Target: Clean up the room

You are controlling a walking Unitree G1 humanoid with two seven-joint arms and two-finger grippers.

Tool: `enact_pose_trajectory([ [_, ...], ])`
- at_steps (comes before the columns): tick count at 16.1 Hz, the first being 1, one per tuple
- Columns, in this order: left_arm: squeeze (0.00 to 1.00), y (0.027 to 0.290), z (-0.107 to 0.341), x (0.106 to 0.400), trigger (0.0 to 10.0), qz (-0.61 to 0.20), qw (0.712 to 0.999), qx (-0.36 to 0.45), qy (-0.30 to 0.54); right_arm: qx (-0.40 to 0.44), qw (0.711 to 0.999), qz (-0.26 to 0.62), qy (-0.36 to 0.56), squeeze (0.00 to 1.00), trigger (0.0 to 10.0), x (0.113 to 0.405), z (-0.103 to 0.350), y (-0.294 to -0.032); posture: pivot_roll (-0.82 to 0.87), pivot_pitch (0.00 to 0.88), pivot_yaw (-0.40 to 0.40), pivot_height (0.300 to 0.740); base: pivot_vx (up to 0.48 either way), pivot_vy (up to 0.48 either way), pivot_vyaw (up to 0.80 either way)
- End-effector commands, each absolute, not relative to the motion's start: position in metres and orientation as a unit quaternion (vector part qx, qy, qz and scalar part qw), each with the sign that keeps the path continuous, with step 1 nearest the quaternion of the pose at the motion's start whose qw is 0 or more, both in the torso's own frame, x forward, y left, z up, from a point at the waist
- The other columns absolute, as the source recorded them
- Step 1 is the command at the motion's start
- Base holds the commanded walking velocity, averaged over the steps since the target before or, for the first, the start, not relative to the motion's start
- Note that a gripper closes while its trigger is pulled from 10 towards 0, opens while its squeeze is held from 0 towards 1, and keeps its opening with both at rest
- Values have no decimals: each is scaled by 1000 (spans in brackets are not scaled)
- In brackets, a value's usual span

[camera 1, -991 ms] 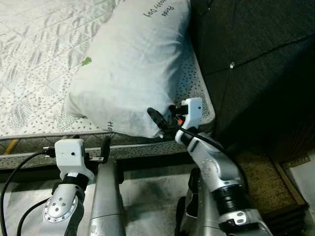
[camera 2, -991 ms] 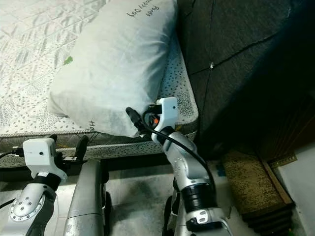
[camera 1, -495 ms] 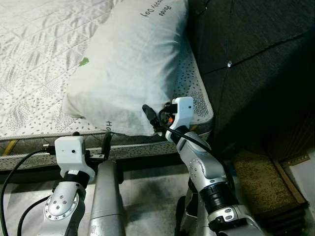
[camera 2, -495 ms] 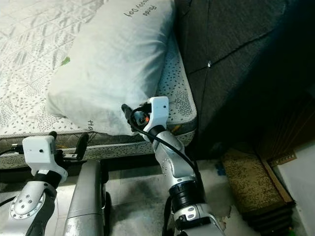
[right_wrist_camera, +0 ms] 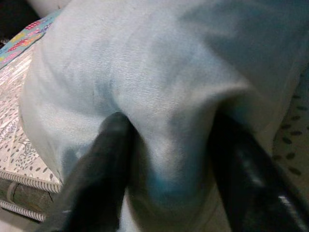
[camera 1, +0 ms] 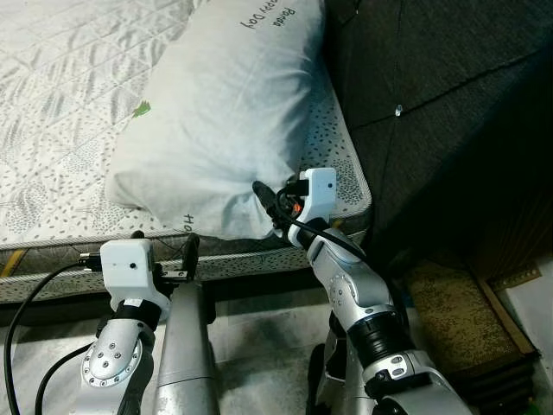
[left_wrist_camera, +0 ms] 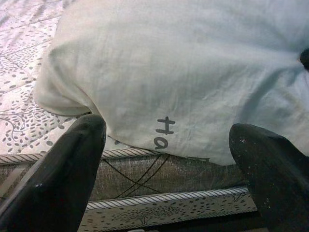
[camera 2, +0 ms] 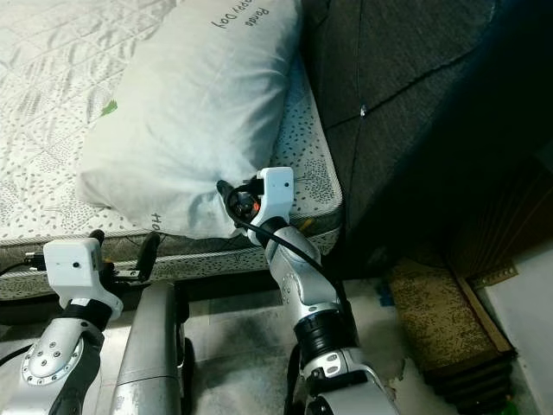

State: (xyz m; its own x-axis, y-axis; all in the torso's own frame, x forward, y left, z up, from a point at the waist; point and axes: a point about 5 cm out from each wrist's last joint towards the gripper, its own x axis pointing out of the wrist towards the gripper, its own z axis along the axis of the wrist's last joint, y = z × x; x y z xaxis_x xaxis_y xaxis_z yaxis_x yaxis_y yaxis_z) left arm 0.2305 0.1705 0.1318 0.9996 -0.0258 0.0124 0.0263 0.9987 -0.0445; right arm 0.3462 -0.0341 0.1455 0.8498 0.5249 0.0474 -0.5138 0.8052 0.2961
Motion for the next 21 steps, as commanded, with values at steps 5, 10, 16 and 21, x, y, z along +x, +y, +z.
enact_pose_trajectory([
  [5,0,168,133,233,10000,-14,1000,-19,-9,173,943,285,5,0,0,350,158,-22,256,246,-21,520,0,0,0],
  [10,0,167,133,234,10000,-12,1000,-23,-9,174,942,288,7,0,0,351,156,-22,254,251,-25,520,0,0,0],
  [16,0,161,132,237,10000,-10,999,-31,-13,104,967,232,-28,0,0,373,170,-50,248,240,-35,520,0,0,0],
  [21,0,166,131,238,10000,15,999,-48,-10,32,991,101,-87,0,0,401,203,-127,248,235,-42,520,0,0,0],
])
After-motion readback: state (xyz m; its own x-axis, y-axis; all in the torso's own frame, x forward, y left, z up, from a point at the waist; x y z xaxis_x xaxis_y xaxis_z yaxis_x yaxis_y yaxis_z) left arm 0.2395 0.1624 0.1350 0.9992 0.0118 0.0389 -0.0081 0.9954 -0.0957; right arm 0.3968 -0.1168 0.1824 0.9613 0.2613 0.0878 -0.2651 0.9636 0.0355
